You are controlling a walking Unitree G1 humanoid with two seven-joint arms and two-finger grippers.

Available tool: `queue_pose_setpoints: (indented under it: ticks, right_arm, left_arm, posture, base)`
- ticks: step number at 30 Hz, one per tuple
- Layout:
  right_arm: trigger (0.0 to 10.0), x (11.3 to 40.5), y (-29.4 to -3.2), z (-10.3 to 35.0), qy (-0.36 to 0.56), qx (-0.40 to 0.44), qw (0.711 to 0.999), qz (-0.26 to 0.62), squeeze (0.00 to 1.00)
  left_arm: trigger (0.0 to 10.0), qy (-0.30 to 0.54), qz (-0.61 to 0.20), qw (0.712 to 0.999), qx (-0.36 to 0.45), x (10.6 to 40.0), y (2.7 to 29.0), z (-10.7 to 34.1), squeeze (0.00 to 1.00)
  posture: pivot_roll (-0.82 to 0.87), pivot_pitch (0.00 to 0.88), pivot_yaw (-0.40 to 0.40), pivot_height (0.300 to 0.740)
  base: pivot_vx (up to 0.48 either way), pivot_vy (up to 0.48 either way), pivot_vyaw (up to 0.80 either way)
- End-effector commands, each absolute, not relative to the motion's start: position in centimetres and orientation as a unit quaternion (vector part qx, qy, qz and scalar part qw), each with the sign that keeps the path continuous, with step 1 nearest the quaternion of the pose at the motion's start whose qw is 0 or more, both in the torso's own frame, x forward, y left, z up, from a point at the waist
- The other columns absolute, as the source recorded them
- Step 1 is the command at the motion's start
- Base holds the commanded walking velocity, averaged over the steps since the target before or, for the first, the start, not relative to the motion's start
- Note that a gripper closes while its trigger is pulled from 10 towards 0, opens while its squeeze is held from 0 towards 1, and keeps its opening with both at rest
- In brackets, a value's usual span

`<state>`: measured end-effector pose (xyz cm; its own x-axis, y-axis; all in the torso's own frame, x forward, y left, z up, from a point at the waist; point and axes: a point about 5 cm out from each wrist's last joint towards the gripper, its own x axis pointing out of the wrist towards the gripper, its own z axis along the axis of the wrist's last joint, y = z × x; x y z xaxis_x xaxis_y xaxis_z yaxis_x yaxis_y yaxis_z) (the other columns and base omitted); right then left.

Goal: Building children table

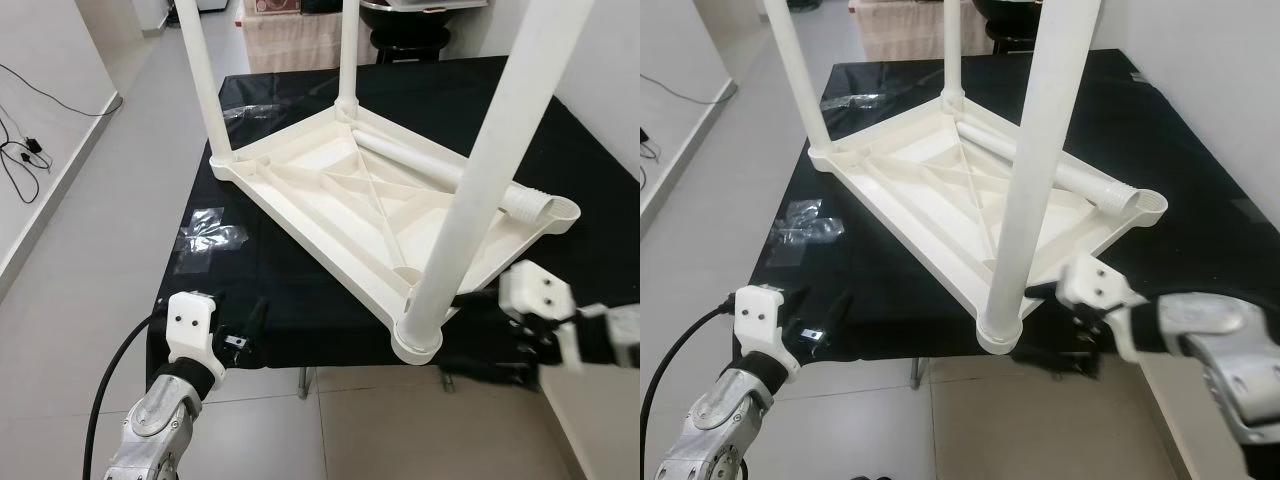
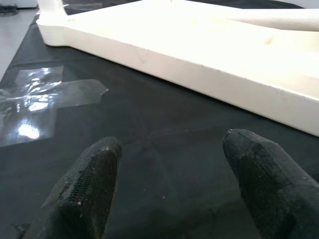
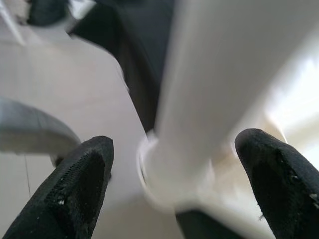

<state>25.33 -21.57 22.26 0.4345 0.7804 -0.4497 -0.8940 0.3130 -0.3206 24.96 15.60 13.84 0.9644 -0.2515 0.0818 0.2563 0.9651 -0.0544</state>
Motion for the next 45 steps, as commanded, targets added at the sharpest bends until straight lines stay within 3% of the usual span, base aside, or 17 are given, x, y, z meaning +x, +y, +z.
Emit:
queue_pose_setpoints:
  ticks: [1, 4, 9, 11, 14, 15, 19, 24, 26, 27, 30, 32, 35, 38, 45]
  right_arm:
    - [10.0, 25.0, -19.9, 22.0, 0.089, -0.267, 0.784, 0.554, 0.00]
    - [10.0, 25.7, -16.0, 21.7, 0.030, -0.245, 0.778, 0.578, 0.00]
    - [10.0, 26.9, -13.3, 21.7, -0.010, -0.238, 0.787, 0.569, 0.00]
    - [10.0, 28.6, -10.7, 22.0, -0.045, -0.232, 0.803, 0.548, 0.00]
    - [10.0, 29.5, -9.2, 22.4, -0.062, -0.224, 0.813, 0.533, 0.00]
    - [10.0, 31.3, -6.4, 23.1, -0.096, -0.216, 0.829, 0.507, 0.00]
    - [10.0, 31.8, -5.5, 23.4, -0.105, -0.214, 0.833, 0.500, 0.00]
    - [10.0, 34.7, -1.6, 25.1, -0.132, -0.191, 0.860, 0.455, 0.00]
    - [10.0, 34.7, -1.6, 25.1, -0.132, -0.191, 0.860, 0.455, 0.00]
    - [10.0, 34.7, 0.5, 26.2, -0.149, -0.172, 0.859, 0.458, 0.00]
    - [10.0, 33.4, 3.3, 27.0, -0.167, -0.132, 0.844, 0.492, 0.00]
    - [10.0, 33.1, 3.7, 27.1, -0.169, -0.123, 0.840, 0.500, 0.00]
    - [10.0, 31.2, 4.9, 26.9, -0.176, -0.082, 0.803, 0.564, 0.00]
    - [10.0, 30.7, 4.5, 26.1, -0.177, -0.089, 0.785, 0.587, 0.00]
    - [10.0, 32.0, 0.4, 24.0, -0.147, -0.125, 0.796, 0.573, 0.00]
  left_arm:
    - [10.0, -0.024, -0.127, 0.991, -0.021, 24.7, 15.9, 13.3, 0.00]
    - [10.0, -0.025, -0.134, 0.990, -0.017, 24.7, 15.7, 13.4, 0.00]
    - [10.0, -0.026, -0.145, 0.989, -0.007, 24.6, 15.4, 13.5, 0.00]
    - [10.0, -0.025, -0.151, 0.988, -0.003, 24.4, 15.2, 13.5, 0.00]
    - [10.0, -0.025, -0.153, 0.988, -0.001, 24.3, 15.2, 13.5, 0.00]
    - [10.0, -0.025, -0.156, 0.987, 0.002, 24.2, 15.1, 13.5, 0.00]
    - [10.0, -0.026, -0.157, 0.987, 0.002, 24.1, 15.0, 13.6, 0.00]
    - [10.0, -0.025, -0.167, 0.986, 0.009, 23.5, 14.8, 13.7, 0.00]
    - [10.0, -0.025, -0.167, 0.986, 0.009, 23.5, 14.8, 13.7, 0.00]
    - [10.0, -0.024, -0.170, 0.985, 0.013, 23.3, 14.8, 13.8, 0.00]
    - [10.0, -0.023, -0.172, 0.985, 0.019, 23.1, 14.7, 13.8, 0.00]
    - [10.0, -0.024, -0.171, 0.985, 0.021, 23.1, 14.7, 13.8, 0.00]
    - [10.0, -0.033, -0.161, 0.986, 0.030, 23.4, 14.9, 14.1, 0.00]
    - [10.0, -0.044, -0.145, 0.988, 0.035, 23.9, 15.2, 14.5, 0.00]
    - [10.0, -0.077, -0.099, 0.990, 0.061, 25.6, 16.7, 15.7, 0.00]
  posture:
    - [0.02, 0.167, 0.036, 0.740]
    - [0.02, 0.167, 0.036, 0.740]
    - [0.03, 0.166, 0.038, 0.740]
    - [0.04, 0.165, 0.037, 0.740]
    - [0.05, 0.164, 0.036, 0.740]
    - [0.07, 0.164, 0.031, 0.740]
    - [0.07, 0.165, 0.030, 0.740]
    - [0.11, 0.173, 0.014, 0.740]
    - [0.11, 0.173, 0.014, 0.740]
    - [0.12, 0.174, 0.012, 0.740]
    - [0.11, 0.174, 0.012, 0.740]
    - [0.11, 0.174, 0.012, 0.740]
    - [0.11, 0.171, 0.013, 0.740]
    - [0.11, 0.168, 0.014, 0.740]
    - [0.09, 0.158, 0.011, 0.740]
  base:
    - [0.000, 0.000, 0.00]
    - [0.000, 0.000, 0.00]
    - [0.000, 0.000, 0.00]
    - [0.000, 0.000, 0.00]
    - [0.000, 0.000, 0.00]
    - [0.000, 0.000, 0.00]
    - [0.000, 0.000, 0.00]
    - [0.000, 0.000, 0.00]
    - [0.000, 0.000, 0.00]
    - [0.000, 0.000, 0.00]
    - [0.000, 0.000, 0.00]
    - [0.000, 0.000, 0.00]
    - [0.000, 0.000, 0.00]
    - [0.000, 0.000, 0.00]
    - [0.000, 0.000, 0.00]
